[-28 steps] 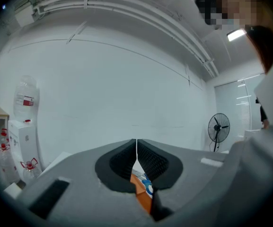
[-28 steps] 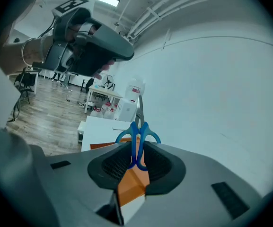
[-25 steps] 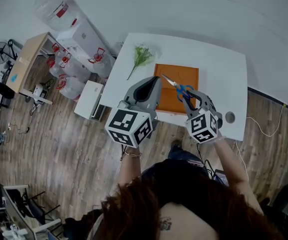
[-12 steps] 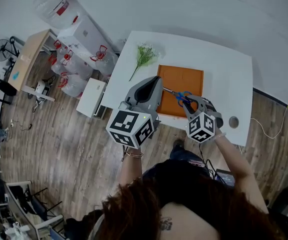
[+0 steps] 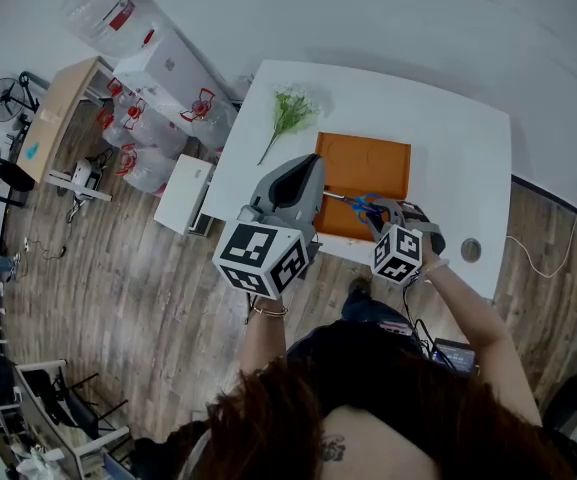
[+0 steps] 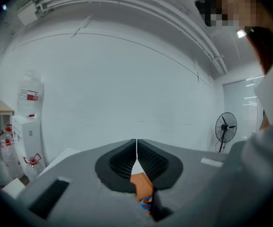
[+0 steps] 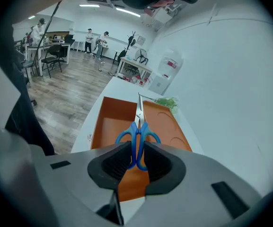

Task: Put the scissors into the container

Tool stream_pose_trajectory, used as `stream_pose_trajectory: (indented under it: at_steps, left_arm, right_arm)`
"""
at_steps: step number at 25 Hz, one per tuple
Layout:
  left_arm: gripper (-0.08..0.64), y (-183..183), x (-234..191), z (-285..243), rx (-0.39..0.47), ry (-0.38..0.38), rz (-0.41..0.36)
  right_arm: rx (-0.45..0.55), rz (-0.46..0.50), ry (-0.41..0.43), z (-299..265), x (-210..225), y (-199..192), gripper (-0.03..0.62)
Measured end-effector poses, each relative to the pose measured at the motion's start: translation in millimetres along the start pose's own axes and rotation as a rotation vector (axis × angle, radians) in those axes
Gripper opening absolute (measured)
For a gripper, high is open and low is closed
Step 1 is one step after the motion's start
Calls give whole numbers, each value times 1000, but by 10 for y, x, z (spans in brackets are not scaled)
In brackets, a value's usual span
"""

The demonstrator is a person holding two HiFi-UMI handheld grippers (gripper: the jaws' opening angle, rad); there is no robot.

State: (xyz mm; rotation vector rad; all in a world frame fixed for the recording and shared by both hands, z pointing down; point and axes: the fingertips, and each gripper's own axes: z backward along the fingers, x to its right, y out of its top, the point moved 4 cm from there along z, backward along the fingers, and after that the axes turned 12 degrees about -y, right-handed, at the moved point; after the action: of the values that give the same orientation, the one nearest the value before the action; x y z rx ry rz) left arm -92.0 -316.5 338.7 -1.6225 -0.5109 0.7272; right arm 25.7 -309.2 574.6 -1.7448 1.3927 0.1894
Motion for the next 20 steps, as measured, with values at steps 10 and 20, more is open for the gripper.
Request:
stream_pose_trajectory:
  at_steps: [10, 20]
  left_arm:
    - [20, -71, -180, -74, -18, 35, 25]
    - [21, -143, -284, -100, -31, 53, 45]
  right_arm:
    - [-118, 84, 127, -351, -190, -187, 80]
    - [-226, 112, 187, -519, -305, -223, 81]
